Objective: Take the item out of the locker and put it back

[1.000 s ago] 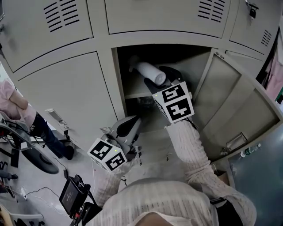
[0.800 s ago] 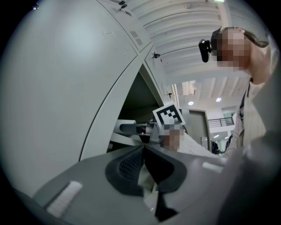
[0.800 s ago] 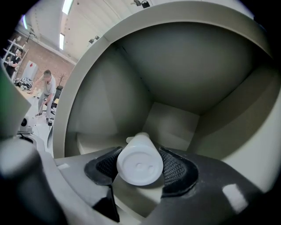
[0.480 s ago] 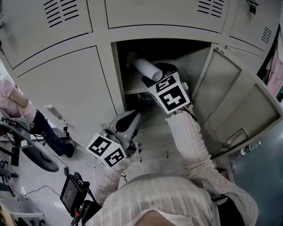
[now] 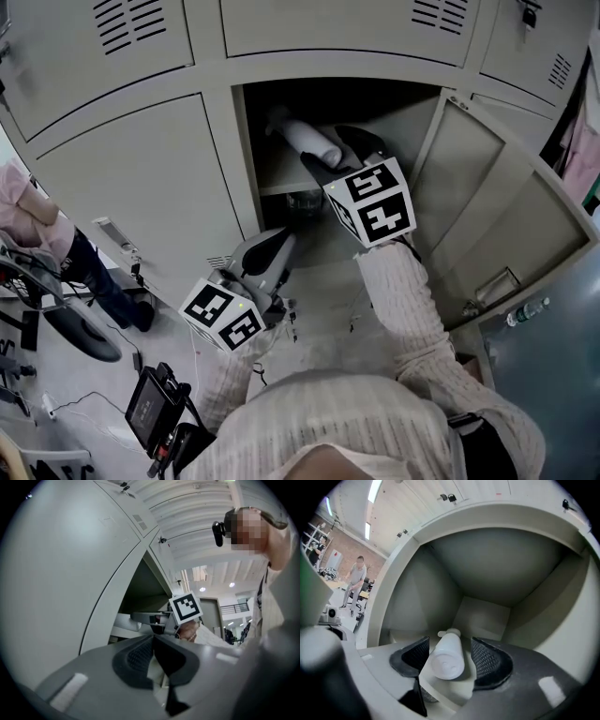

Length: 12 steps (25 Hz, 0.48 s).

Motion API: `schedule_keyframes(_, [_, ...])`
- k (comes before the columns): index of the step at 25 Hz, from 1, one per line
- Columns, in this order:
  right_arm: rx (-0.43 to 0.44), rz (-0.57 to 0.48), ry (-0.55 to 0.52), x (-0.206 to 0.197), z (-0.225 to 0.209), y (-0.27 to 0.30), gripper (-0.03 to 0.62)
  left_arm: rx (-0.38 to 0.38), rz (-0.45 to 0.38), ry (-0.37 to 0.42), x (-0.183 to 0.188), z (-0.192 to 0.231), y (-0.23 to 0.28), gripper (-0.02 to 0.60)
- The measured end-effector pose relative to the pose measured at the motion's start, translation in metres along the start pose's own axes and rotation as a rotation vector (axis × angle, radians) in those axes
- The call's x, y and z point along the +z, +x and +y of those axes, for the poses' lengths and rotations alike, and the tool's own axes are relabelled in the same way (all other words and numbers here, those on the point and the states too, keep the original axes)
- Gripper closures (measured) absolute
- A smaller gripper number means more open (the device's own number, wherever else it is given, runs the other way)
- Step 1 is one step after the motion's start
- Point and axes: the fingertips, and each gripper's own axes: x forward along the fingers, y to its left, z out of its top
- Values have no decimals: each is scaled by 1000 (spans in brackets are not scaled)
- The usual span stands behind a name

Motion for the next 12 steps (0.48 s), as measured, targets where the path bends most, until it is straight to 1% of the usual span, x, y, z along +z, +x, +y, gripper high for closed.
schedule_keyframes(2, [5, -44, 15, 3, 0, -11, 318, -2, 5, 7, 0, -3, 2, 574])
schedule_keyframes(6, [27, -138, 81, 8, 1, -34, 345, -11, 17, 9, -2, -7, 4, 574])
schedule_keyframes(8, [21, -182, 107, 10, 1, -47, 360, -9, 19, 10, 0, -8, 5, 574])
schedule_keyframes(12, [-37, -273, 147, 10, -1, -74, 478, 2, 9, 10, 4, -12, 8, 574])
